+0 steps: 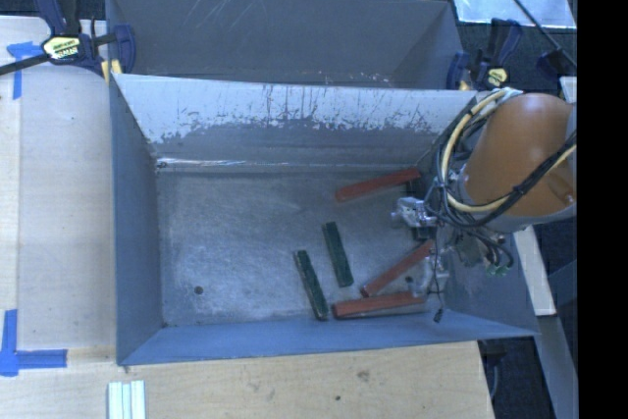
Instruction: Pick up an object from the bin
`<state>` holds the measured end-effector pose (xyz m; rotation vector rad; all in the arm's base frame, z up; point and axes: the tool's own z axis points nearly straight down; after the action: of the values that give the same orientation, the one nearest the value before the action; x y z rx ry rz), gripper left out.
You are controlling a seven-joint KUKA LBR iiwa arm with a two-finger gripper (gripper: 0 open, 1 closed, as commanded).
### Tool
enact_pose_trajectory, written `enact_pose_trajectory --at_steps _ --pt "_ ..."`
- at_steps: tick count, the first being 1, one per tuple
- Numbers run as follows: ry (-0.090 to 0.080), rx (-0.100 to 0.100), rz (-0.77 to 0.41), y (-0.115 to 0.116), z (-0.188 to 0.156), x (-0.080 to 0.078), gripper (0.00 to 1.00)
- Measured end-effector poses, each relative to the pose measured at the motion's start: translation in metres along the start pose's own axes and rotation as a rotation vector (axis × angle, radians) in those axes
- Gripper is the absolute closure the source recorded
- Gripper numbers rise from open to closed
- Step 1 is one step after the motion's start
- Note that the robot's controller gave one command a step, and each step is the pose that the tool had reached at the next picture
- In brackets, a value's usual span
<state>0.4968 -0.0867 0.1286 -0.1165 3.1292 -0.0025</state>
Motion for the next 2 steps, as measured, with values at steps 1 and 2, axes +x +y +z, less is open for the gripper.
enact_pose_trajectory --at_steps 1,2 --pt "0.017 -0.004 -0.187 -0.005 0.060 -0.028 0.00" --pt "0.015 -0.007 -0.278 0.005 0.056 -0.074 1.00"
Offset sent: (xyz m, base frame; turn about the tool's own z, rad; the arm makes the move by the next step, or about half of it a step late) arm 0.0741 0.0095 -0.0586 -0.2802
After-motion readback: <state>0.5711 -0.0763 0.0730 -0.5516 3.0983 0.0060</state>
